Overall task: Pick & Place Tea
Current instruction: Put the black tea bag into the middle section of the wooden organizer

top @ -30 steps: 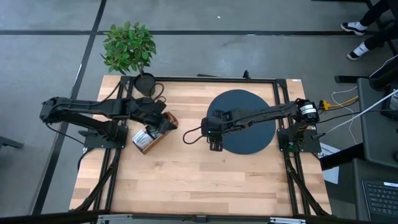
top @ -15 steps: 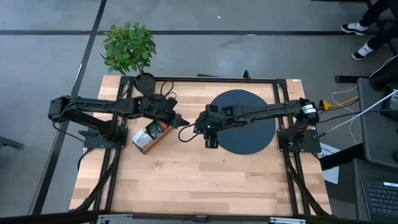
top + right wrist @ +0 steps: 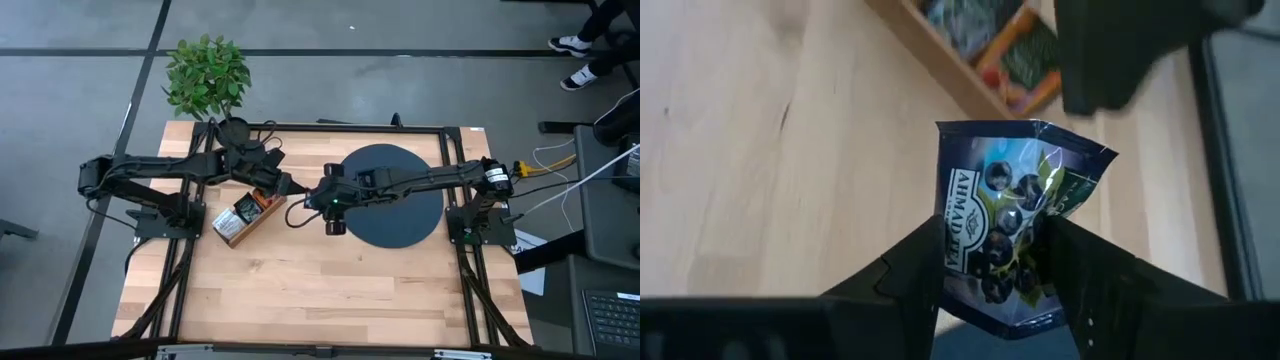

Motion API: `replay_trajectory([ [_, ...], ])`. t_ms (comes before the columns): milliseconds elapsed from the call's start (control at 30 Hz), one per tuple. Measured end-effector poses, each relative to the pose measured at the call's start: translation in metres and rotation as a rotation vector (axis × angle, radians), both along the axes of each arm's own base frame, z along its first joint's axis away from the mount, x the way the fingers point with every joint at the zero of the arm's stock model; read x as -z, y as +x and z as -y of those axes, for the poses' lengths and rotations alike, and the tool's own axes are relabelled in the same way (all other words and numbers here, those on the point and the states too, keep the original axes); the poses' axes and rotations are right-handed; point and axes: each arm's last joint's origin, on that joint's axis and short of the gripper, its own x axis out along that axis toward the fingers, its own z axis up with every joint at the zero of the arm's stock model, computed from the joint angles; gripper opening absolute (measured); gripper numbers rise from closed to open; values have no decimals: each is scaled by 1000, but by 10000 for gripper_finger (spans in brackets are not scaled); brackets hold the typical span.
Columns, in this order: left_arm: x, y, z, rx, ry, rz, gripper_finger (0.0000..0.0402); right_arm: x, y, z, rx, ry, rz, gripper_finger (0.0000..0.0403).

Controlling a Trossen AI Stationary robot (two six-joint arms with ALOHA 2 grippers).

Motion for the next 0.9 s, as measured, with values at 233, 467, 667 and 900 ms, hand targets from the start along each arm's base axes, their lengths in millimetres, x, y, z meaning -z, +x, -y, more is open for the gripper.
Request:
replay_trajectory([
  [233, 9, 11, -1, 0, -19, -8, 212, -3, 4, 0, -27, -19, 51, 176],
  [467, 10, 17, 0, 8, -10, 16, 185, -3, 4, 0, -27, -20, 49, 176],
  [667, 9, 16, 0, 0, -4, 22, 119, -3, 4, 1, -4, -40, 49, 176],
  [900, 9, 16, 0, 0, -3, 22, 58, -2, 2, 1, 4, -52, 27, 176],
])
